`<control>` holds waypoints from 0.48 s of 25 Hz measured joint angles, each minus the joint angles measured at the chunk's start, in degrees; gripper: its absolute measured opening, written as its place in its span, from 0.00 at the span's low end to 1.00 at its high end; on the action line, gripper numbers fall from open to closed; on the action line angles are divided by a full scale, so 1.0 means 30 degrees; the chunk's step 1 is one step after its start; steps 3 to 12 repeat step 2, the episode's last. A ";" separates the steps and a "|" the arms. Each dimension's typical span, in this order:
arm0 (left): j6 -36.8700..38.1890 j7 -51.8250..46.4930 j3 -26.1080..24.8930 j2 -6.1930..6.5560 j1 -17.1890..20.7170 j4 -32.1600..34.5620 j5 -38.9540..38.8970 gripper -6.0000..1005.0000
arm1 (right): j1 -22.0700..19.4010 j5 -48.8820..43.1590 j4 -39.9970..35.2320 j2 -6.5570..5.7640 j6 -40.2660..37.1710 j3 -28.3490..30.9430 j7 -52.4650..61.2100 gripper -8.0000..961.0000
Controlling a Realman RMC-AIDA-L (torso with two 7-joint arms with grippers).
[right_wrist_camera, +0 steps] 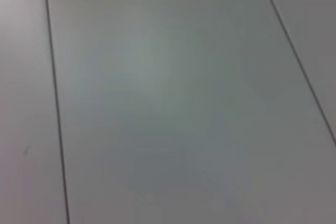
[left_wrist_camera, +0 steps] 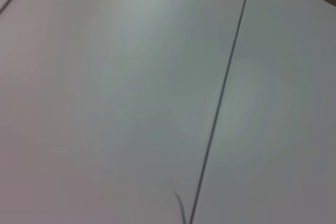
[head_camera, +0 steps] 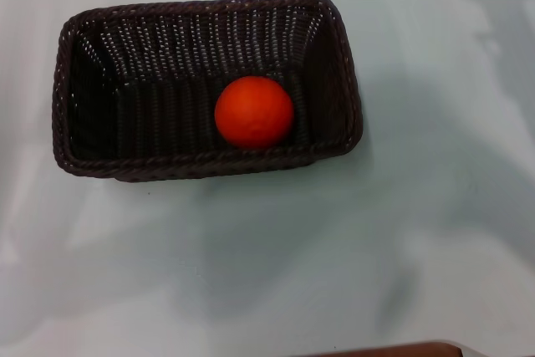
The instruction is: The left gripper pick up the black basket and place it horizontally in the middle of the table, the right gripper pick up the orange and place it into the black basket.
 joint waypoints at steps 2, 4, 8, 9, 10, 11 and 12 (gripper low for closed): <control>0.0007 0.0004 -0.0152 0.0000 0.0070 -0.0012 0.0000 0.49 | -0.0060 0.0010 0.0016 -0.0003 0.0000 0.0225 0.0018 0.85; 0.0007 0.0004 -0.0152 0.0000 0.0070 -0.0012 0.0000 0.49 | -0.0060 0.0010 0.0016 -0.0003 0.0000 0.0225 0.0018 0.85; 0.0007 0.0004 -0.0152 0.0000 0.0070 -0.0012 0.0000 0.49 | -0.0060 0.0010 0.0016 -0.0003 0.0000 0.0225 0.0018 0.85; 0.0007 0.0004 -0.0152 0.0000 0.0070 -0.0012 0.0000 0.49 | -0.0060 0.0010 0.0016 -0.0003 0.0000 0.0225 0.0018 0.85; 0.0007 0.0004 -0.0152 0.0000 0.0070 -0.0012 0.0000 0.49 | -0.0060 0.0010 0.0016 -0.0003 0.0000 0.0225 0.0018 0.85; 0.0007 0.0004 -0.0152 0.0000 0.0070 -0.0012 0.0000 0.49 | -0.0060 0.0010 0.0016 -0.0003 0.0000 0.0225 0.0018 0.85; 0.0007 0.0004 -0.0152 0.0000 0.0070 -0.0012 0.0000 0.49 | -0.0060 0.0010 0.0016 -0.0003 0.0000 0.0225 0.0018 0.85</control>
